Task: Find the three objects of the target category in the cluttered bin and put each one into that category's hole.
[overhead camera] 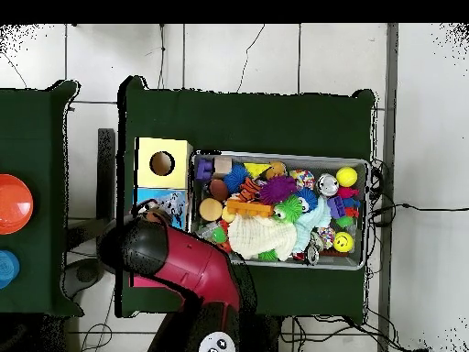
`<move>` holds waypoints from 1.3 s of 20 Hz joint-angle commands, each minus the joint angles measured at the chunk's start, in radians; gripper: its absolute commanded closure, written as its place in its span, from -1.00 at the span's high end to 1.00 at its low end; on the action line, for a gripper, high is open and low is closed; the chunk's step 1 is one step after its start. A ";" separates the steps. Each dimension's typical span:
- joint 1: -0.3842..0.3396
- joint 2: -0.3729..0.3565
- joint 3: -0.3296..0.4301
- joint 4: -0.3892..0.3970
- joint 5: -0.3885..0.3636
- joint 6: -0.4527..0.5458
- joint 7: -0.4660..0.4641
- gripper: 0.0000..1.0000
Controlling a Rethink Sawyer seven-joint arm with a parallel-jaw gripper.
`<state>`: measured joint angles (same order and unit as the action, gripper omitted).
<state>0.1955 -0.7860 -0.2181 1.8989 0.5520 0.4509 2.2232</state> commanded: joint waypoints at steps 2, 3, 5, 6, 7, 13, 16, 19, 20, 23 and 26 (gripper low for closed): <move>-0.019 0.042 0.024 -0.055 -0.081 0.050 0.099 -1.00; -0.022 0.043 0.030 -0.049 -0.082 0.046 0.098 -1.00; -0.015 0.039 0.025 -0.041 -0.090 0.044 0.110 -1.00; -0.008 0.040 0.019 -0.043 -0.096 0.049 0.119 -1.00; -0.001 0.037 0.015 -0.041 -0.099 0.053 0.126 -1.00; 0.031 0.047 0.003 -0.029 -0.101 0.039 0.164 -1.00; 0.037 0.054 0.004 -0.032 -0.106 0.060 0.157 -1.00; 0.063 0.063 -0.024 -0.042 -0.131 0.073 0.151 -1.00; 0.069 0.065 -0.032 -0.055 -0.149 0.091 0.135 -1.00; 0.078 0.060 -0.020 -0.067 -0.175 0.094 0.094 -1.00; 0.093 0.052 -0.020 -0.079 -0.189 0.094 0.097 -1.00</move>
<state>0.2808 -0.7643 -0.2474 1.8788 0.4304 0.4514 2.2232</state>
